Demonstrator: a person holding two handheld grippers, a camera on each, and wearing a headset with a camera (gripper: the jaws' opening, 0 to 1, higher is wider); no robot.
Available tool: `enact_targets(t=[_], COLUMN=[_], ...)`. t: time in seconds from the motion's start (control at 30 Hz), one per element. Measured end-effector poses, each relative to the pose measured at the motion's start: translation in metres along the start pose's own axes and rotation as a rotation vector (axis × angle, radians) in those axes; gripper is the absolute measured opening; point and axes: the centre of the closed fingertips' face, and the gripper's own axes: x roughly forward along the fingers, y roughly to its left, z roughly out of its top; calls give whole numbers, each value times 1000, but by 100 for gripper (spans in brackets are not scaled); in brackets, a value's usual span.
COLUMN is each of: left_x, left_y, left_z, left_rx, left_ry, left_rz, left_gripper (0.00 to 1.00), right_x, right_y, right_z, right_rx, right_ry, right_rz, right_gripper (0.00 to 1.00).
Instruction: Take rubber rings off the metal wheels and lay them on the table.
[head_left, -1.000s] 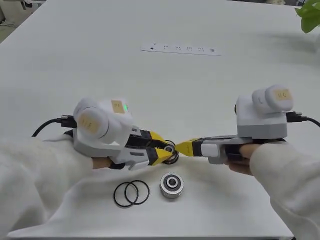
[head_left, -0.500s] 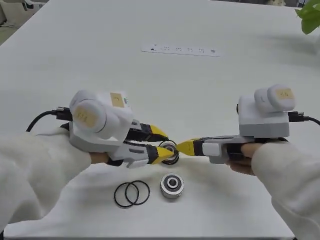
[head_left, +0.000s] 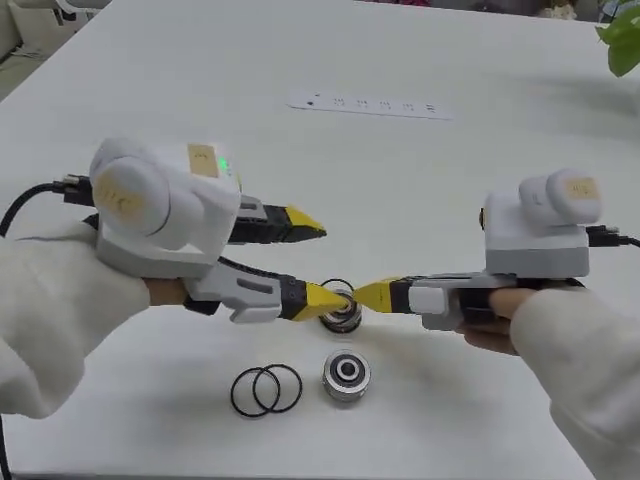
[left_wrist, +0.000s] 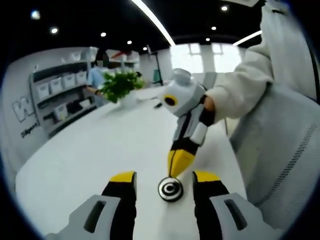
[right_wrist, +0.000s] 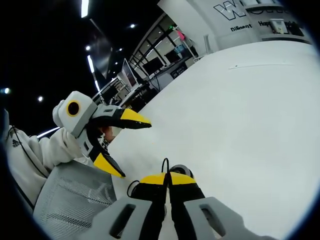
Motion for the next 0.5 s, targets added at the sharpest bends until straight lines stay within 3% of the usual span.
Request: enact_targets(t=[0.23, 0.5], left_x=[-11, -26], left_y=[1, 1], left_z=[1, 10], left_rx=[-11, -46], left_ry=[2, -35], left_rz=[6, 22], left_gripper=[61, 68], right_x=[-3, -5], right_y=[3, 7], right_z=[6, 11], right_rx=[8, 28], right_ry=[-22, -45], right_rz=[7, 18], right_gripper=[0, 0])
